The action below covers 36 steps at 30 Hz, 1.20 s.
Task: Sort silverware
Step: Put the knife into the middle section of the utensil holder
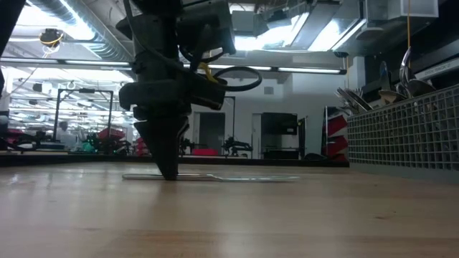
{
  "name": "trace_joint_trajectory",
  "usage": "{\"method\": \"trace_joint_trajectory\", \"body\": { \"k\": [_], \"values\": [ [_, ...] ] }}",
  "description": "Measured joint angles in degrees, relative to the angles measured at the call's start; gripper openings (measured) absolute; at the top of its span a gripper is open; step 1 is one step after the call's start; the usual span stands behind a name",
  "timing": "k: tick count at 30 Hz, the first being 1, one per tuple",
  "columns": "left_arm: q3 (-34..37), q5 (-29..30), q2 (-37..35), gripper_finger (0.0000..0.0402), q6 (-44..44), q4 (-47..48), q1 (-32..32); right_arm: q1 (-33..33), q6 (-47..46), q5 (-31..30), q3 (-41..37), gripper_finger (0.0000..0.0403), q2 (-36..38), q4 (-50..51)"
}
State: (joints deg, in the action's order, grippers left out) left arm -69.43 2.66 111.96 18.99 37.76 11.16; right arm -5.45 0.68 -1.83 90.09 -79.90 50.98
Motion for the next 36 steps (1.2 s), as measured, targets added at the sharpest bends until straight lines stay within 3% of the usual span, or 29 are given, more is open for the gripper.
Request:
{"method": "trace_joint_trajectory", "body": {
  "k": [7,15,19,26,32,36],
  "values": [
    [0.1,0.2,0.0,0.0066,-3.2,-1.9,0.0,-0.2,-5.0,0.5,-19.4,0.0133,5.2,-15.3],
    [0.0,1.2,0.0,0.0115,-3.0,-3.0,0.1,-0.2,-9.7,2.6,-33.7,0.0133,9.0,-30.3],
    [0.0,1.4,0.0,0.0120,-2.5,-3.3,0.3,-0.2,-11.6,5.0,-39.5,0.0133,9.0,-37.9],
    [0.0,2.4,0.0,0.0084,-2.4,-3.6,0.7,-0.2,-12.6,7.5,-45.2,0.0133,8.9,-47.2],
    [0.0,3.8,0.0,0.0030,-2.3,-3.9,0.7,-0.2,-12.6,7.5,-45.7,0.0133,8.9,-47.9],
    [-0.1,3.9,0.0,0.0024,-0.5,-4.4,0.7,-0.2,-12.7,7.5,-45.7,0.0133,8.6,-47.1]
  ]
}}
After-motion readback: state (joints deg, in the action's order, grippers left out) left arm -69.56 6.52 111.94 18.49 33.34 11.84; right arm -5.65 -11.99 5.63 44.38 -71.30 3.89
